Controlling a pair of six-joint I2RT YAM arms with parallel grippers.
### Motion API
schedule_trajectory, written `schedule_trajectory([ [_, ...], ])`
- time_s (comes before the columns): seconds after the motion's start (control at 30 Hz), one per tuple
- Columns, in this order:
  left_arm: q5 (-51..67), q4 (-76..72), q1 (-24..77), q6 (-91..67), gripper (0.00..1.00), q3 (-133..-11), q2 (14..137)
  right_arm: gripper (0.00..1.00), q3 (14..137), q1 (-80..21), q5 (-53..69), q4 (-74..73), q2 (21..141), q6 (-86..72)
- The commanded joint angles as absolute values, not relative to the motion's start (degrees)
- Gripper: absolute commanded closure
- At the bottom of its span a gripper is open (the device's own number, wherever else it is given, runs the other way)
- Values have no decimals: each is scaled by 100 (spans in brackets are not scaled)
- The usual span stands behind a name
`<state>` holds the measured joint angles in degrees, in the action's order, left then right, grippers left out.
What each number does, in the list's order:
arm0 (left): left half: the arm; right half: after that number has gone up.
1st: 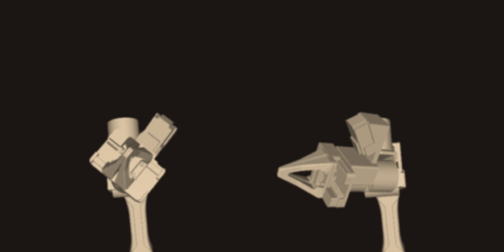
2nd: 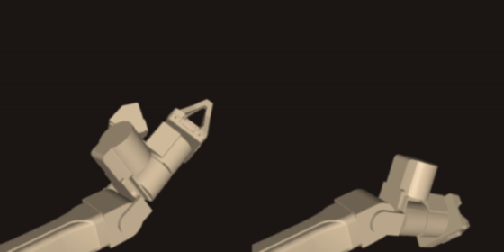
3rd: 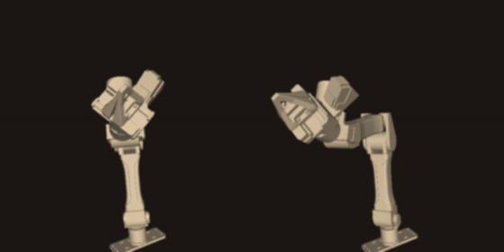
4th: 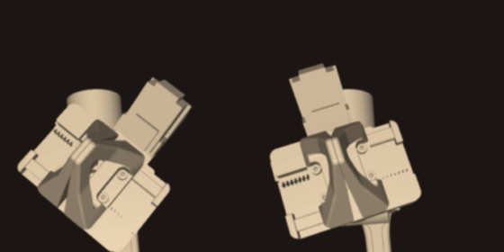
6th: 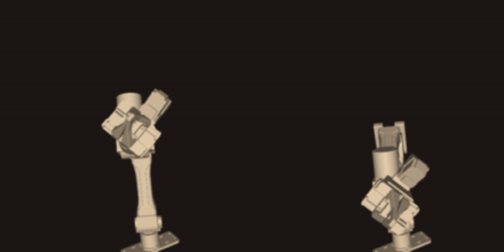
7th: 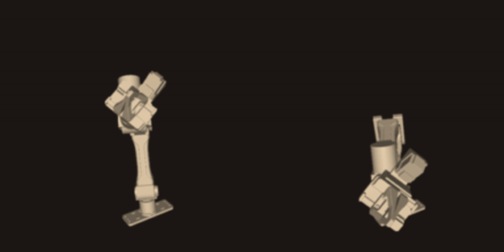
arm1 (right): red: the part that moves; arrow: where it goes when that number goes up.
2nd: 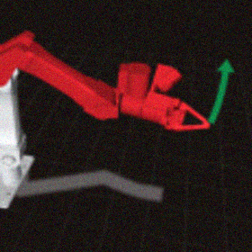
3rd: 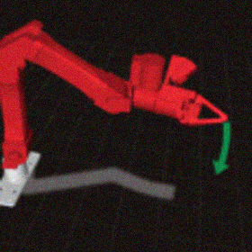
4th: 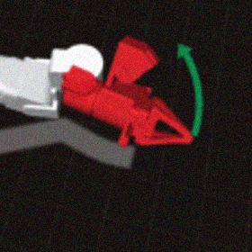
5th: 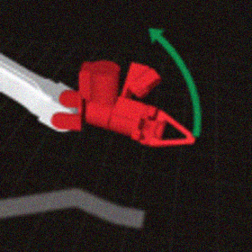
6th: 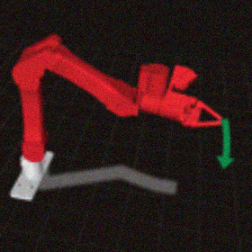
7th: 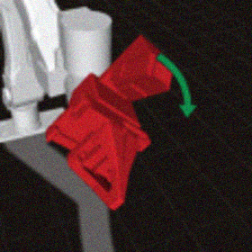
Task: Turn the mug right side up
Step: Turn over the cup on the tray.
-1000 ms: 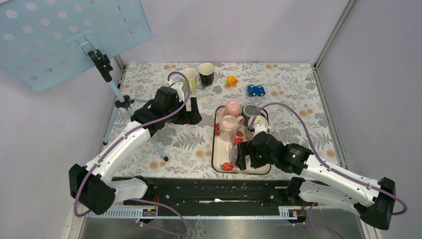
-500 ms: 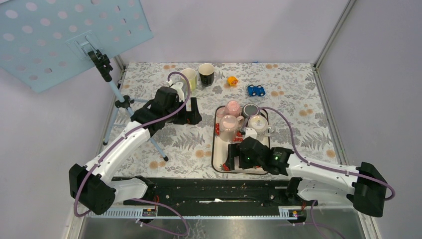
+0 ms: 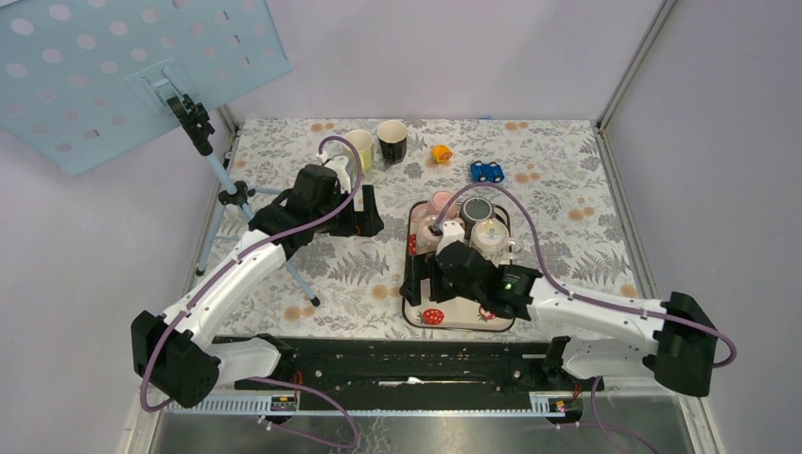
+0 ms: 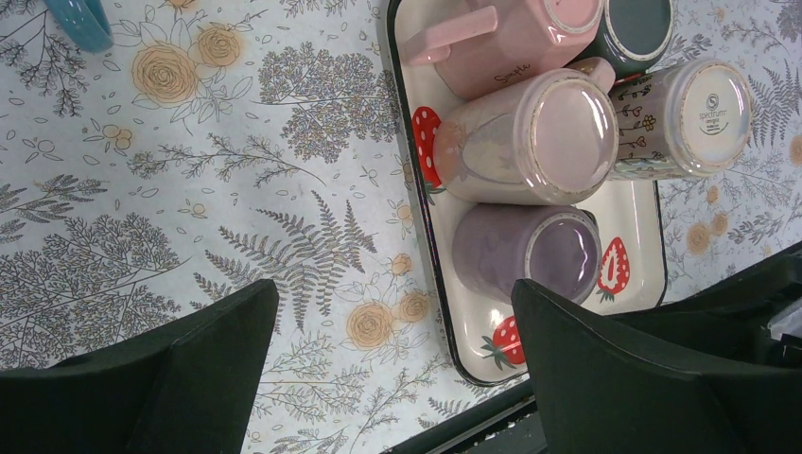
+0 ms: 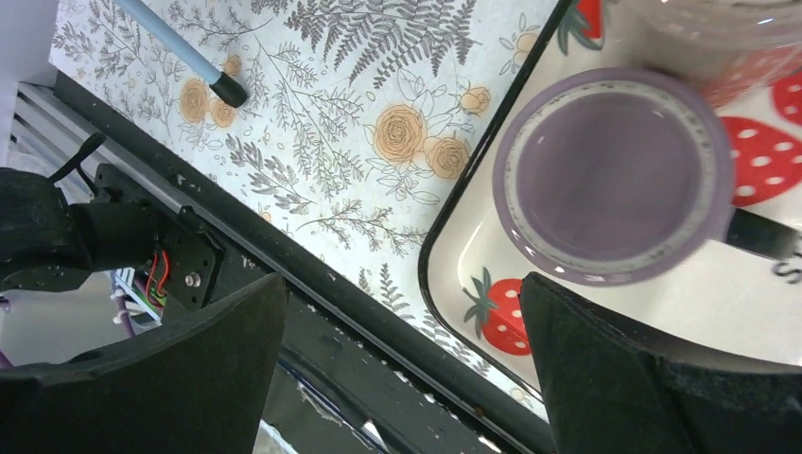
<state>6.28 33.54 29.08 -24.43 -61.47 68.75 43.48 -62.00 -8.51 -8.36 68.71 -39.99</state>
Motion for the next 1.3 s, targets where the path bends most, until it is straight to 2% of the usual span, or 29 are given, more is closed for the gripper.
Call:
schedule_trajectory([
  [0.0, 708, 3219, 2918, -2417, 1, -6242, 6868, 0, 4540, -6241, -1293, -1638, 6280, -3191],
  [0.17, 774, 3175, 2917, -2451, 1, -6260, 6902, 0, 4237, -5988, -1574, -1729, 5866, -2632],
  [0.53, 822, 3172, 2918, -2396, 1, -6297, 6953, 0, 3463, -4742, -149, 36, 5804, -2171],
  [0.97, 791, 3303, 2916, -2359, 1, -6417, 6979, 0, 3141, -4157, 595, 1204, 6461, -1997],
  [1.27, 760, 3315, 2916, -2389, 1, -6416, 6969, 0, 3158, -4132, 885, 1079, 6571, -2057],
])
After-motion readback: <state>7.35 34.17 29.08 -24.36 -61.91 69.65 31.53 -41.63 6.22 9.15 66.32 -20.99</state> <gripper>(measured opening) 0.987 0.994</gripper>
